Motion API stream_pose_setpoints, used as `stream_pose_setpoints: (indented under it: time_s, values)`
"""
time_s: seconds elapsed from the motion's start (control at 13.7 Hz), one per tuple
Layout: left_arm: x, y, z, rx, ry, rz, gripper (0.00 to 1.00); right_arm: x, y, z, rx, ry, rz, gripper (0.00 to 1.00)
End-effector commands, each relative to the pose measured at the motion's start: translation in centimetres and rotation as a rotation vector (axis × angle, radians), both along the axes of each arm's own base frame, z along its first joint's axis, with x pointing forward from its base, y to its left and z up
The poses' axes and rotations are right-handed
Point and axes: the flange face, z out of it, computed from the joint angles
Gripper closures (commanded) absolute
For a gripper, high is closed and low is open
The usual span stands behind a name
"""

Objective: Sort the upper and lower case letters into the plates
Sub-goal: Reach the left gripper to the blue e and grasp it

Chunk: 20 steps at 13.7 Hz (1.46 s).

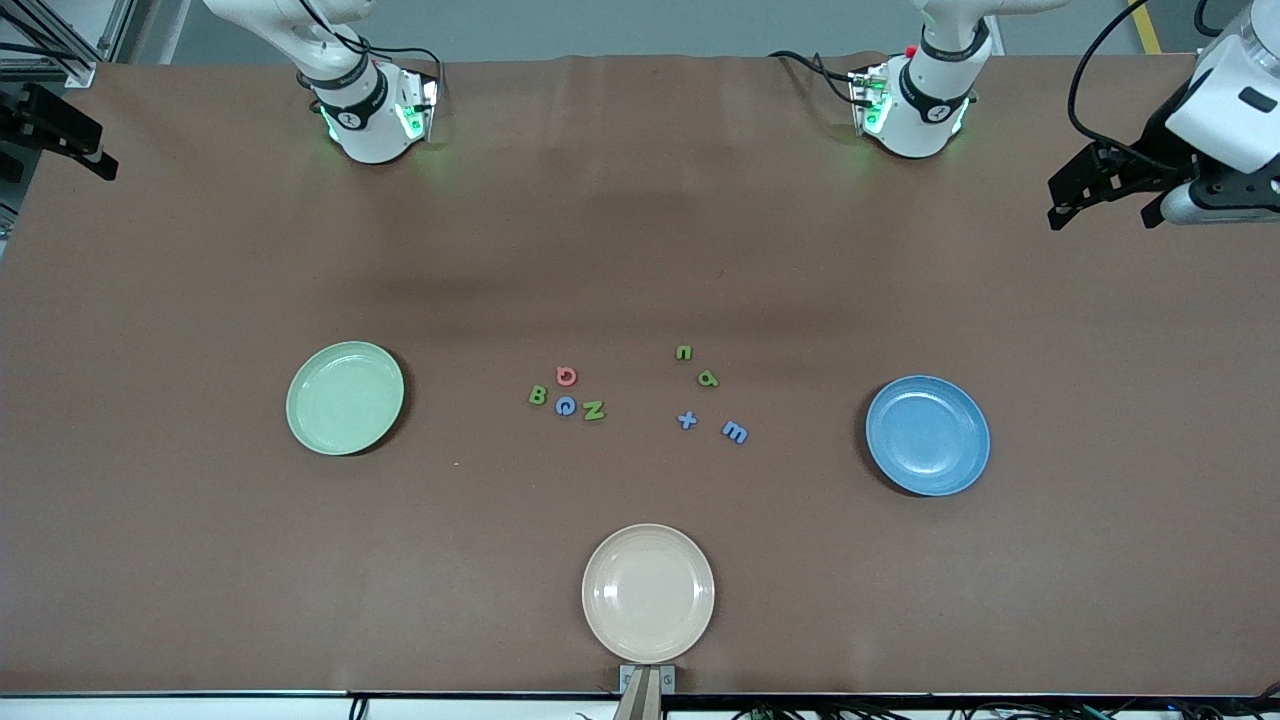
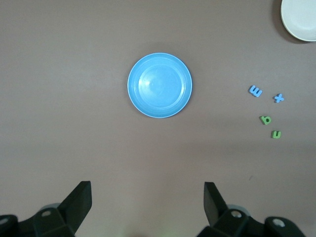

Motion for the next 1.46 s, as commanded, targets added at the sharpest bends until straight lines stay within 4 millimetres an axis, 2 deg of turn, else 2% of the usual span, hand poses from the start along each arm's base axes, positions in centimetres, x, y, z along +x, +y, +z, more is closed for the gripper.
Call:
stream_pose_setpoints:
  time_s: [0.0, 0.07, 0.15, 0.22, 0.29, 0.37, 0.51, 0.59, 0.66, 0.88, 1.39]
  values:
    - [0.5, 0.2, 0.7, -0.004, -0.013, -0.004, 0.00, -0.4, 0.4, 0.3, 0.012, 0.004, -0.020, 0.00]
    - [0.6, 0.2, 1.0, -0.005, -0.019, -0.003, 0.00, -0.4, 0.5, 0.3, 0.012, 0.002, -0.018, 0.00]
    - [1.4, 0.2, -0.1, -0.010, 0.001, -0.001, 0.00, -0.4, 0.5, 0.3, 0.012, 0.002, -0.018, 0.00]
    - [1.8, 0.2, -0.3, -0.016, 0.003, -0.002, 0.00, -0.4, 0.4, 0.3, 0.012, 0.001, -0.021, 0.00]
    - [2.1, 0.1, 0.1, -0.020, -0.010, -0.005, 0.00, -0.4, 0.4, 0.3, 0.012, 0.001, -0.024, 0.00]
    - [3.2, 0.1, -1.6, -0.014, 0.016, -0.015, 0.00, -0.4, 0.5, 0.3, 0.012, 0.002, -0.026, 0.00]
    - [4.5, -2.1, -3.7, -0.024, 0.029, -0.031, 0.00, -0.3, 0.8, 0.2, 0.010, 0.003, -0.047, 0.00]
    - [5.1, -4.0, -5.1, -0.022, 0.037, -0.025, 0.00, -0.3, 0.8, 0.2, 0.010, 0.003, -0.052, 0.00]
    - [5.9, -4.8, -6.9, -0.024, 0.064, 0.041, 0.00, -0.3, 0.9, 0.2, 0.011, 0.003, -0.050, 0.00]
    - [7.0, -9.5, -11.0, -0.030, 0.079, 0.153, 0.00, -0.3, 0.9, 0.3, 0.011, -0.001, -0.050, 0.00]
    - [8.4, -20.2, -24.7, -0.003, 0.053, 0.432, 0.00, -0.1, 0.6, 0.3, 0.019, -0.006, -0.049, 0.00]
